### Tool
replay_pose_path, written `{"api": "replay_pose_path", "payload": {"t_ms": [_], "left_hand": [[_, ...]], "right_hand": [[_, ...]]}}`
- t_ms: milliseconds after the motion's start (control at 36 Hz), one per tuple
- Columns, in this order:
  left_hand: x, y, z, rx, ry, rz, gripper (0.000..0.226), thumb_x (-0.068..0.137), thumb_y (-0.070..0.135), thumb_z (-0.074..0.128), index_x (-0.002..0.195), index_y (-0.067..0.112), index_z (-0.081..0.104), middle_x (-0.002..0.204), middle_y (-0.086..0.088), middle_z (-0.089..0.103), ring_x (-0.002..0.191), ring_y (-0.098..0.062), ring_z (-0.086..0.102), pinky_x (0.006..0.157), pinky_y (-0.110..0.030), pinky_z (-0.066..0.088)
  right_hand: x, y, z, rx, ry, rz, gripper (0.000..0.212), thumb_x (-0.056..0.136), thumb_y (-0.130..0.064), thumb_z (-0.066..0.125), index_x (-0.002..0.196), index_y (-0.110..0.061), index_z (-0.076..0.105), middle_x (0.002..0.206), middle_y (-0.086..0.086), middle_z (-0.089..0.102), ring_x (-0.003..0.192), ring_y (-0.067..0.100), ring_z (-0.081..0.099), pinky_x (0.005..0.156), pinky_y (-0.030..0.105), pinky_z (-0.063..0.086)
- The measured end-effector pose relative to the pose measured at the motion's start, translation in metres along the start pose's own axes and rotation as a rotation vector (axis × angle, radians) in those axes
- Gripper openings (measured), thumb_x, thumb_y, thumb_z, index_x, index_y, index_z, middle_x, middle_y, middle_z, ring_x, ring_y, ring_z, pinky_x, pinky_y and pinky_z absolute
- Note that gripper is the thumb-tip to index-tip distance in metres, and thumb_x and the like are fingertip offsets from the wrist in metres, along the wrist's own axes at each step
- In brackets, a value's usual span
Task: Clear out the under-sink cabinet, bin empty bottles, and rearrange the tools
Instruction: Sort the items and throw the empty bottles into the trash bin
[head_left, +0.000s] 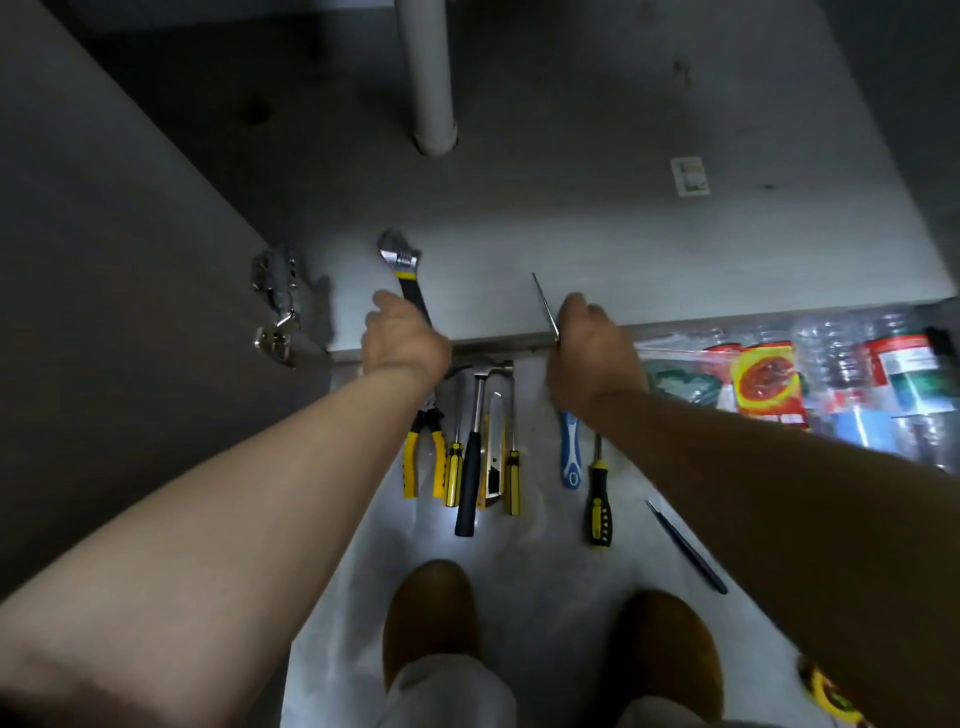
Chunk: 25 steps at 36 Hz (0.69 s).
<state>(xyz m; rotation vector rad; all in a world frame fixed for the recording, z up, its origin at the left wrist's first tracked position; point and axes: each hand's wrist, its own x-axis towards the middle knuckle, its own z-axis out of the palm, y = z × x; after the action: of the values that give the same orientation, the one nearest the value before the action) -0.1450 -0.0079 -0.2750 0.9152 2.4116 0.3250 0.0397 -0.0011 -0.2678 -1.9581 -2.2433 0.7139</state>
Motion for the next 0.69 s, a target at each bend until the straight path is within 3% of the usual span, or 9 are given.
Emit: {"api": "replay_pose_path", "payload": {"t_ms": [83, 139, 222, 333, 472, 583, 694], "left_hand": [[-0.018, -0.008, 0.000, -0.149, -0.104, -0.044, 0.022, 0.089, 0.011, 0.065, 0.110, 0.003, 0.066, 0.112, -0.019, 0.070, 0.103, -0.037, 0.067, 0.079, -0.037, 0.055], [-0.036, -0.013, 0.001, -0.218, -0.160, -0.054, 0.009, 0.086, 0.012, 0.067, 0.093, 0.008, 0.070, 0.099, -0.015, 0.072, 0.091, -0.033, 0.069, 0.071, -0.034, 0.054], [-0.064, -0.024, 0.012, -0.263, -0.203, 0.006, 0.010, 0.089, 0.017, 0.068, 0.079, 0.017, 0.066, 0.090, -0.010, 0.071, 0.094, -0.033, 0.069, 0.086, -0.041, 0.059], [-0.101, -0.041, 0.036, -0.343, -0.492, 0.080, 0.023, 0.094, 0.010, 0.067, 0.076, 0.016, 0.055, 0.075, -0.004, 0.059, 0.084, -0.028, 0.065, 0.087, -0.055, 0.059], [-0.122, -0.042, 0.063, -0.212, -0.741, 0.143, 0.008, 0.093, 0.008, 0.070, 0.100, 0.008, 0.066, 0.096, -0.011, 0.071, 0.092, -0.026, 0.070, 0.090, -0.050, 0.059], [-0.118, -0.041, 0.086, -0.154, -0.794, 0.106, 0.018, 0.092, 0.007, 0.071, 0.106, -0.003, 0.066, 0.109, -0.021, 0.071, 0.105, -0.035, 0.070, 0.094, -0.051, 0.057], [-0.104, -0.051, 0.109, -0.133, -0.741, 0.082, 0.010, 0.091, 0.004, 0.071, 0.098, -0.001, 0.066, 0.103, -0.020, 0.071, 0.099, -0.034, 0.071, 0.087, -0.052, 0.060]], "right_hand": [[-0.033, 0.016, -0.001, 0.042, -0.062, 0.019, 0.016, 0.092, -0.013, 0.056, 0.108, -0.015, 0.055, 0.102, 0.008, 0.061, 0.091, 0.026, 0.062, 0.083, 0.039, 0.055], [-0.055, 0.028, 0.001, 0.033, -0.118, 0.013, 0.011, 0.094, -0.016, 0.057, 0.104, -0.015, 0.060, 0.103, 0.007, 0.063, 0.090, 0.023, 0.062, 0.084, 0.037, 0.055], [-0.085, 0.046, 0.006, 0.043, -0.213, 0.083, 0.010, 0.092, -0.015, 0.055, 0.097, -0.011, 0.063, 0.099, 0.011, 0.067, 0.091, 0.026, 0.064, 0.079, 0.033, 0.054], [-0.114, 0.073, 0.014, -0.028, -0.457, 0.283, 0.014, 0.090, -0.023, 0.060, 0.101, -0.014, 0.062, 0.109, 0.010, 0.068, 0.103, 0.028, 0.065, 0.075, 0.026, 0.044], [-0.130, 0.098, 0.023, -0.082, -0.566, 0.389, 0.021, 0.090, -0.027, 0.062, 0.105, -0.012, 0.058, 0.111, 0.010, 0.064, 0.101, 0.026, 0.063, 0.075, 0.028, 0.044], [-0.125, 0.104, 0.030, -0.096, -0.569, 0.440, 0.023, 0.089, -0.023, 0.062, 0.109, -0.013, 0.057, 0.110, 0.008, 0.062, 0.104, 0.027, 0.063, 0.077, 0.032, 0.048], [-0.114, 0.105, 0.034, -0.096, -0.580, 0.460, 0.017, 0.086, -0.017, 0.062, 0.096, -0.018, 0.048, 0.109, 0.008, 0.061, 0.107, 0.028, 0.063, 0.081, 0.033, 0.051]]}}
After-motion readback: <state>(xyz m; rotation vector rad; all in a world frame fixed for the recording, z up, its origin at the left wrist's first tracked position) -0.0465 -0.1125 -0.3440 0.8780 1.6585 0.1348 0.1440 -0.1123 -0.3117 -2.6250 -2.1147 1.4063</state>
